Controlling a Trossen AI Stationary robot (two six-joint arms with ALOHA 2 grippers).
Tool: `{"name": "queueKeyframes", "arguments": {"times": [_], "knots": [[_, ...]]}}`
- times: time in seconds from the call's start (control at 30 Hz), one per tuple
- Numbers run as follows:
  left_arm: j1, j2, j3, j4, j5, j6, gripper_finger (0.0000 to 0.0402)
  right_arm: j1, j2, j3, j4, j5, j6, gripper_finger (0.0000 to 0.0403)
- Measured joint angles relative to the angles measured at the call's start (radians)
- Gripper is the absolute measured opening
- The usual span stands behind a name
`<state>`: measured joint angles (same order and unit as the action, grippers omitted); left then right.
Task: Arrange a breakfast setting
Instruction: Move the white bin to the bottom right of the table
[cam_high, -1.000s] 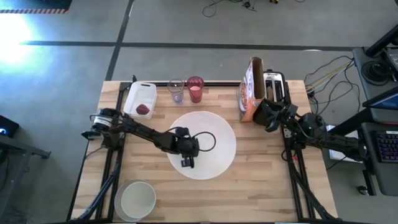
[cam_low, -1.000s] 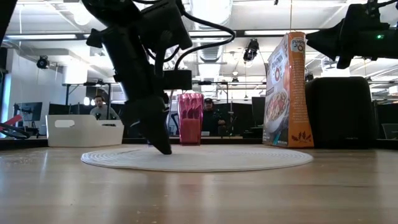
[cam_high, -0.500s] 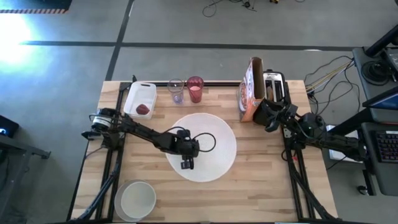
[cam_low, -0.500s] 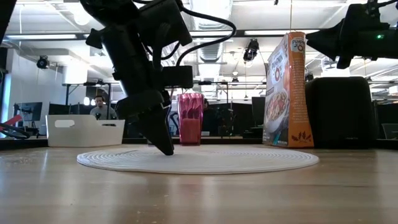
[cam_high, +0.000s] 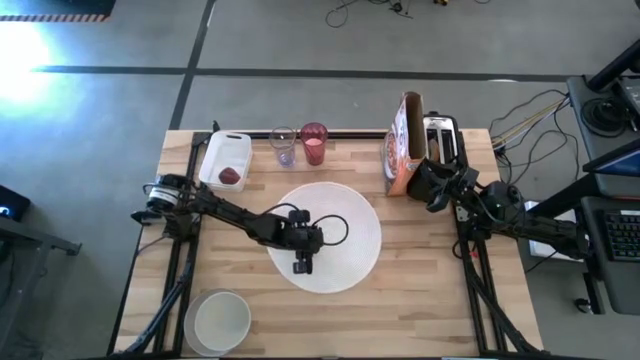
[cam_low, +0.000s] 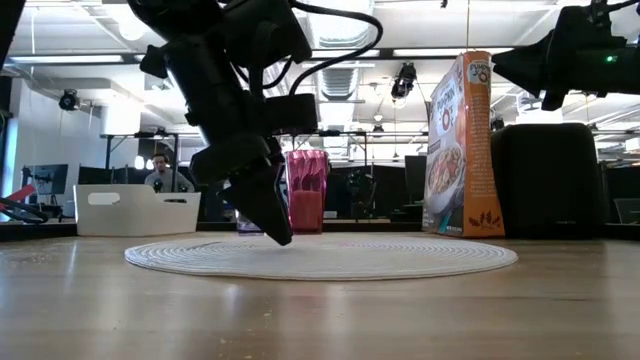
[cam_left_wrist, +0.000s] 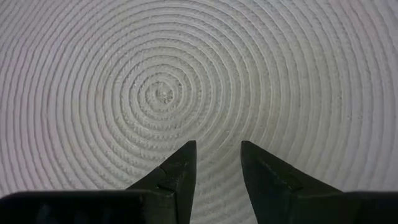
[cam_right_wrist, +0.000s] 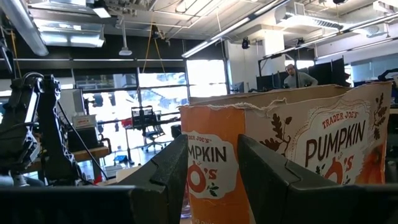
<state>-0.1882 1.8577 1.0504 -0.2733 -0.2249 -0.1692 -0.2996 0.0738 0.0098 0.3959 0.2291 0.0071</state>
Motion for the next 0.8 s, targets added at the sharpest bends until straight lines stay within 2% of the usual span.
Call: {"name": "queueKeyframes", "arguments": {"times": [0.23,0.4,0.57,0.8], "knots": [[-0.018,-0.07,0.001,0.01,-0.002,0.07,0.011,0.0,0.0,0.0,0.0,0.0,0.0,0.0128],[-0.018,-0.123,0.002,-0.032,-0.059,0.08,0.011,0.0,0.0,0.0,0.0,0.0,0.0,0.0128],[-0.016,-0.163,0.002,-0.16,-0.145,-0.01,0.0122,0.0,0.0,0.0,0.0,0.0,0.0,0.0128],[-0.015,-0.312,0.002,-0.435,-0.256,-0.138,0.0184,0.0,0.0,0.0,0.0,0.0,0.0,0.0128]]}}
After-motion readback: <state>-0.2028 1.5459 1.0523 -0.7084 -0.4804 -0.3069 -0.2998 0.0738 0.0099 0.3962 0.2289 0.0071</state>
